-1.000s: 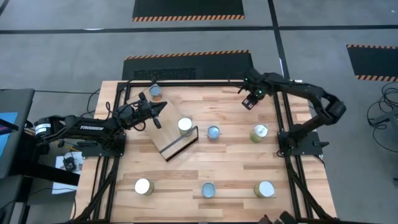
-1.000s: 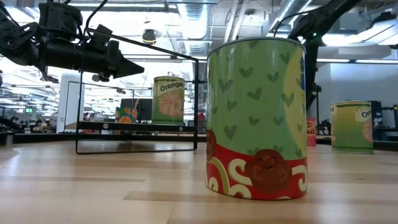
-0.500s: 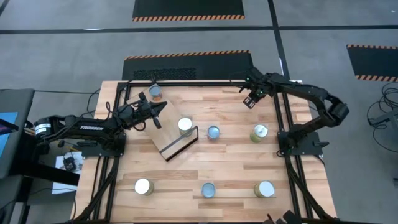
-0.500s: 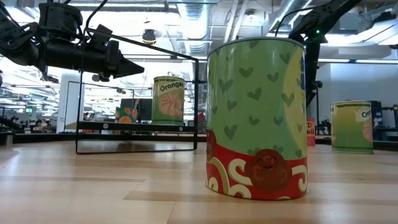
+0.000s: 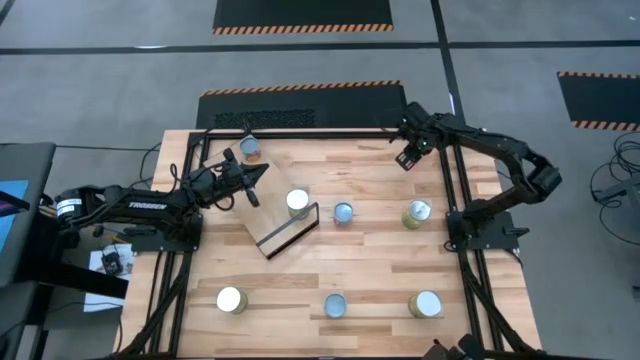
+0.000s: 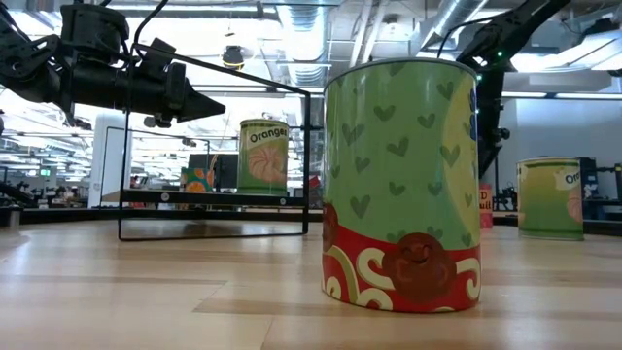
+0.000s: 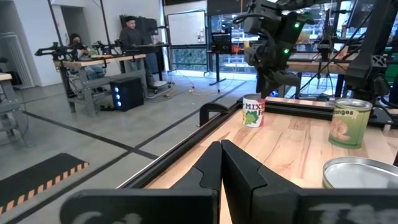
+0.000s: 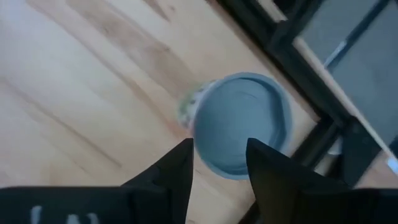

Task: Pick and place cans onto a shelf
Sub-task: Put the canned mixed fruits on the shelf

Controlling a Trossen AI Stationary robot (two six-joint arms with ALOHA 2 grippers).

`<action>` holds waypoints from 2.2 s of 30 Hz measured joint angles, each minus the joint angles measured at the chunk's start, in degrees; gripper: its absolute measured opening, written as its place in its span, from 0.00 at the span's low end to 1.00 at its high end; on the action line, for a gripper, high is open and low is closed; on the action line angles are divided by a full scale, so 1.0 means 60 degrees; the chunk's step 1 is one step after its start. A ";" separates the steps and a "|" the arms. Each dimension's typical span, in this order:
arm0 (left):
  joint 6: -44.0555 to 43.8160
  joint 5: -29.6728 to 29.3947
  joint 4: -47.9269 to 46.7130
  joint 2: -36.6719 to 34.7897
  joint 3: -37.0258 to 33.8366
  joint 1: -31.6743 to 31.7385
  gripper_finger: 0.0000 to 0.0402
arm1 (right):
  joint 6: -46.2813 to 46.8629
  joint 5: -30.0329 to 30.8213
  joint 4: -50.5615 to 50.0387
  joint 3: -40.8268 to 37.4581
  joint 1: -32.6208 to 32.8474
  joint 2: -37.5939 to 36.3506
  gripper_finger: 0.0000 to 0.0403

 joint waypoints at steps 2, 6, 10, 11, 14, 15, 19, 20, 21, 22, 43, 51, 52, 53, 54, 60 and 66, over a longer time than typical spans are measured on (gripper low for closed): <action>-0.0006 0.0000 0.0000 0.0000 0.0000 0.0004 0.00 | -0.0002 -0.0191 0.0017 0.0000 -0.0015 0.0000 0.40; -0.0018 0.0000 0.0004 0.0000 0.0000 0.0004 0.00 | -0.0030 -0.0171 0.0159 0.0014 0.0013 0.0140 0.39; -0.0036 0.0004 0.0004 0.0000 0.0000 0.0000 0.00 | -0.0177 -0.0176 0.0142 0.0015 0.0029 0.0672 0.39; -0.0040 0.0006 0.0004 -0.0001 0.0000 0.0000 0.00 | -0.0255 -0.0080 0.0188 0.0043 0.0042 0.0825 0.39; -0.0040 0.0007 0.0004 0.0000 0.0000 0.0000 0.00 | -0.0307 0.0363 0.0422 0.0076 0.0164 0.1164 0.38; -0.0040 0.0007 0.0004 0.0000 0.0000 0.0000 0.00 | -0.0373 0.0483 0.0413 0.0105 0.0200 0.1219 0.36; -0.0036 0.0007 0.0004 0.0000 0.0000 0.0000 0.00 | -0.0763 0.0526 0.0164 0.0430 0.0530 0.1264 0.22; -0.0036 0.0004 0.0004 0.0000 0.0000 0.0000 0.00 | -0.0899 0.0337 0.0037 0.0557 0.0641 0.1233 0.18; -0.0036 0.0004 0.0004 0.0000 0.0000 0.0000 0.00 | -0.1055 0.0182 -0.0075 0.0708 0.0763 0.1213 0.13; -0.0036 0.0007 0.0004 0.0000 0.0000 0.0000 0.00 | -0.1187 0.0120 -0.0151 0.0908 0.0899 0.1193 0.08; -0.0183 0.2419 0.0027 -0.0004 0.0000 0.0732 0.00 | -0.4230 -0.1466 0.0555 0.5605 0.4950 0.1512 0.03; -0.0645 0.3501 -0.0335 -0.0004 -0.0007 0.1557 0.00 | -0.5924 -0.1460 0.0146 0.7883 0.5945 0.3586 0.02; -0.0645 0.3499 -0.0370 -0.0004 -0.0007 0.1593 0.00 | -0.6139 -0.1470 0.0004 0.8258 0.6007 0.3956 0.02; -0.0646 0.3501 -0.0445 -0.0004 -0.0007 0.1624 0.00 | -0.6335 -0.1470 -0.0170 0.8657 0.6067 0.4341 0.02; -0.0648 0.3498 -0.0525 -0.0004 -0.0007 0.1648 0.00 | -0.6497 -0.1470 -0.0395 0.9041 0.6108 0.4689 0.02; -0.0740 0.3219 -0.0796 -0.0004 -0.0007 0.1903 0.00 | -0.6941 -0.1804 -0.1693 1.1206 0.6080 0.6312 0.03; -0.0754 0.2889 -0.1097 -0.0004 -0.0007 0.2145 0.00 | -0.7159 -0.2304 -0.2569 1.2612 0.6105 0.7338 0.03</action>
